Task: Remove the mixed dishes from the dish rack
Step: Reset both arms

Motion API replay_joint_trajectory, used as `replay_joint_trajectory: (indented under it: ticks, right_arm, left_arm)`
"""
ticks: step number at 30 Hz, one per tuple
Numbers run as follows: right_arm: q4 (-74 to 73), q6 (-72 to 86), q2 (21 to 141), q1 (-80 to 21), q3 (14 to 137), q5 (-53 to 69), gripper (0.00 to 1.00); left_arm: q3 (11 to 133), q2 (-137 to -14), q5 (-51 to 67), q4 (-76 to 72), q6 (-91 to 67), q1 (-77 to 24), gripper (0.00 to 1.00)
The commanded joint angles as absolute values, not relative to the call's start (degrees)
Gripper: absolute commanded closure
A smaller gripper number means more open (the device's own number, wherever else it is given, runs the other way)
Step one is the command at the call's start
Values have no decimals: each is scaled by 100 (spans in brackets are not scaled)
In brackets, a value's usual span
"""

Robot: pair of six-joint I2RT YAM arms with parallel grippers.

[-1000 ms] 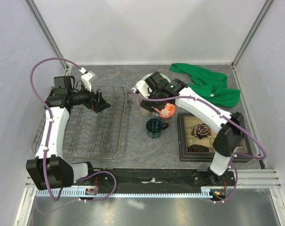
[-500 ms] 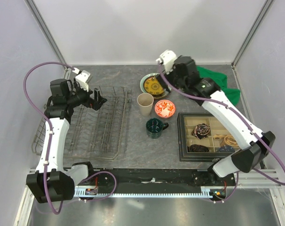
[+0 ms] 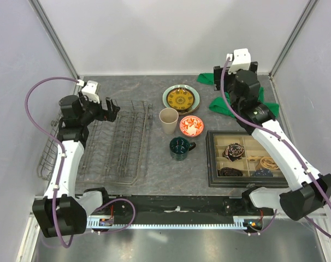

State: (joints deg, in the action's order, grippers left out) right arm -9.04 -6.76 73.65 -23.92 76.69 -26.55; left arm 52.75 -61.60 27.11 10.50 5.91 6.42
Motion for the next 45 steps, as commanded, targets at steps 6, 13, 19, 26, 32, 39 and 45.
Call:
replay_joint_trajectory:
  ticks: [6, 13, 19, 26, 32, 39, 45]
  right_arm:
    - [1212, -325, 6742, -2355, 6496, -3208, 2]
    - [1845, -659, 6539, -2355, 6013, -3295, 2]
    - [2013, -703, 6443, -2347, 5749, -3331, 2]
    - [2136, -729, 6319, -2347, 5467, -3305, 2]
    - [2127, -668, 6311, -2347, 5388, -3287, 2]
    - [2197, -677, 6346, -2347, 5361, -3419, 2]
    - [2197, -747, 6319, -2355, 5370, -3480, 2]
  left_arm:
    - [5888, -6530, 3076, 888, 887, 685, 1]
    - [5396, -6381, 3243, -333, 476, 694, 1]
    - [5344, -6468, 3164, -1053, -297, 694, 1]
    - [5353, -6434, 3006, -1353, -422, 686, 1]
    - [5318, -6434, 2866, -1406, -536, 686, 1]
    - [5177, -6346, 2663, -1450, -457, 633, 1]
    - [4992, -6091, 2487, -1450, -273, 536, 1]
